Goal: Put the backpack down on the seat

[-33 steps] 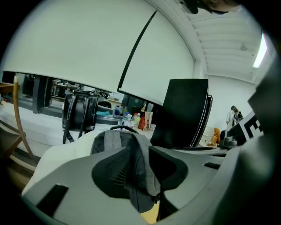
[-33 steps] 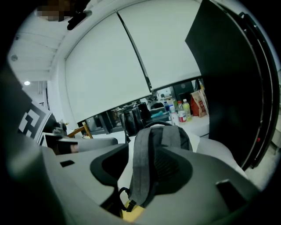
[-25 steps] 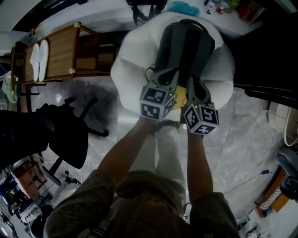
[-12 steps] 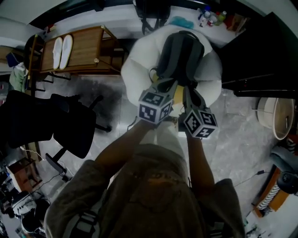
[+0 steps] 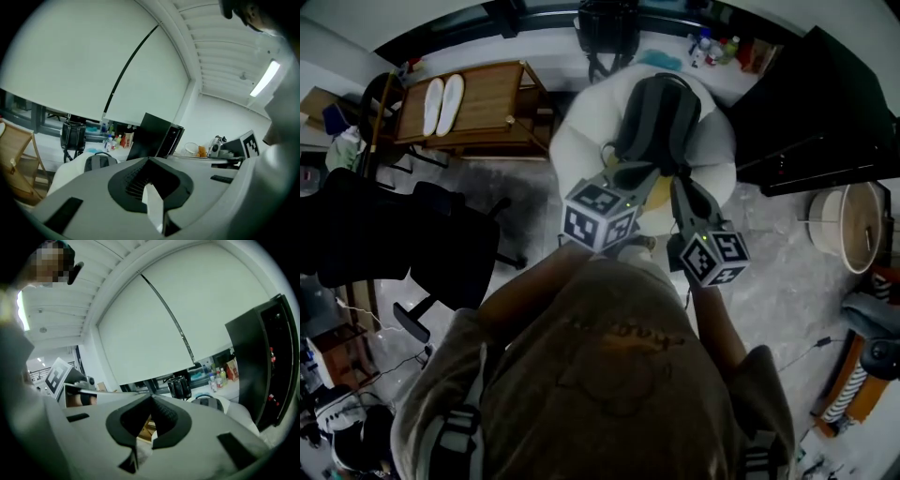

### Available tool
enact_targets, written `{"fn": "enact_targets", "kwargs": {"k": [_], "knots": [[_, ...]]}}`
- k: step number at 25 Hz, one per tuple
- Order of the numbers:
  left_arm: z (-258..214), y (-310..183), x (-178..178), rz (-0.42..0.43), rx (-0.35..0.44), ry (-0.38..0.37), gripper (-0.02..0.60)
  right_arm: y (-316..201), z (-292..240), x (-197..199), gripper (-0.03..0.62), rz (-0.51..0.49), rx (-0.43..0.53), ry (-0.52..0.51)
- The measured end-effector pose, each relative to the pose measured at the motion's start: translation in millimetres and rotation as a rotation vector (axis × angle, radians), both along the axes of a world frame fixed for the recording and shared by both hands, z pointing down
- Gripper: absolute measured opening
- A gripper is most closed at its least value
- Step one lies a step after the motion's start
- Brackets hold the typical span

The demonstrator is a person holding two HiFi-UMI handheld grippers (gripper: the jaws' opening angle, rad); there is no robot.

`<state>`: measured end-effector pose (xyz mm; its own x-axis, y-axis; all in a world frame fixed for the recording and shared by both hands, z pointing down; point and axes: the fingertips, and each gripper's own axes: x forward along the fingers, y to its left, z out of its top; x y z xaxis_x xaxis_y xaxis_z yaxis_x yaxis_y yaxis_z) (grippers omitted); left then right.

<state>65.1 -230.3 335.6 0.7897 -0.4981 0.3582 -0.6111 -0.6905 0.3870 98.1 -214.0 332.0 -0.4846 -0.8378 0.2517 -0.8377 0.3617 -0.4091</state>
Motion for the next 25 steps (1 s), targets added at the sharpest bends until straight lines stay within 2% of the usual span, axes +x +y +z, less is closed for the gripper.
{"fn": "enact_targets", "kwargs": {"k": [7, 11, 15, 25], "knots": [[-61, 27, 1, 0.091, 0.172, 0.032, 0.0, 24, -69, 1, 0.0, -0.048, 0.175, 0.076], [-76, 37, -2, 0.092, 0.252, 0.067, 0.0, 36, -85, -8, 0.0, -0.06, 0.247, 0.088], [-89, 41, -7, 0.078, 0.336, 0.083, 0.0, 38, -90, -9, 0.0, -0.036, 0.262, 0.06], [-90, 42, -11, 0.062, 0.336, 0.09, 0.0, 39, -92, -13, -0.002, -0.068, 0.28, 0.053]]}}
